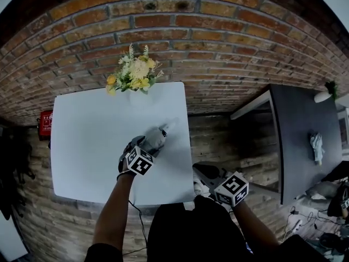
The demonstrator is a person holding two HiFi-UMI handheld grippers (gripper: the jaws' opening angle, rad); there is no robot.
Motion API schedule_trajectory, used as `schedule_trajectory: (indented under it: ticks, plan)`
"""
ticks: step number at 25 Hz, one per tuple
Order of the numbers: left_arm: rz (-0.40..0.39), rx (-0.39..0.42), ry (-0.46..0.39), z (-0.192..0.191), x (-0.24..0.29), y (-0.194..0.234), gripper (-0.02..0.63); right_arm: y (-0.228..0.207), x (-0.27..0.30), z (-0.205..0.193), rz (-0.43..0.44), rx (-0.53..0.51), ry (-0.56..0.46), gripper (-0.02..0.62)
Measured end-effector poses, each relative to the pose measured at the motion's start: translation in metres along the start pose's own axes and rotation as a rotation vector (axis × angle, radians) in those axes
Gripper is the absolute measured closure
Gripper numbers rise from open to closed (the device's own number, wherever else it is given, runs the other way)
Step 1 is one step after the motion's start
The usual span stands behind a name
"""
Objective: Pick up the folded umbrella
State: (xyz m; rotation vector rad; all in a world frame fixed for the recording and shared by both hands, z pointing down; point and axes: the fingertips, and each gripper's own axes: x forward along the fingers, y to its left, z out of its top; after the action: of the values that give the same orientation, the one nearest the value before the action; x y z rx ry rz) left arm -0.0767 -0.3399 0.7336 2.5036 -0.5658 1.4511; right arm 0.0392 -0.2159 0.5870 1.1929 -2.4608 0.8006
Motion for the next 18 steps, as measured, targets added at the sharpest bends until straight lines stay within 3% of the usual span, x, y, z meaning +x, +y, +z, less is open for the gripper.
schedule_trajectory:
  ticks: [18]
  plan:
    - [-0.033,-0.010,0.022,-0.006,0.013,-0.005,0.296,-0.007,-0.005,-0.005,-0.046,0.017,-0.029,0.572]
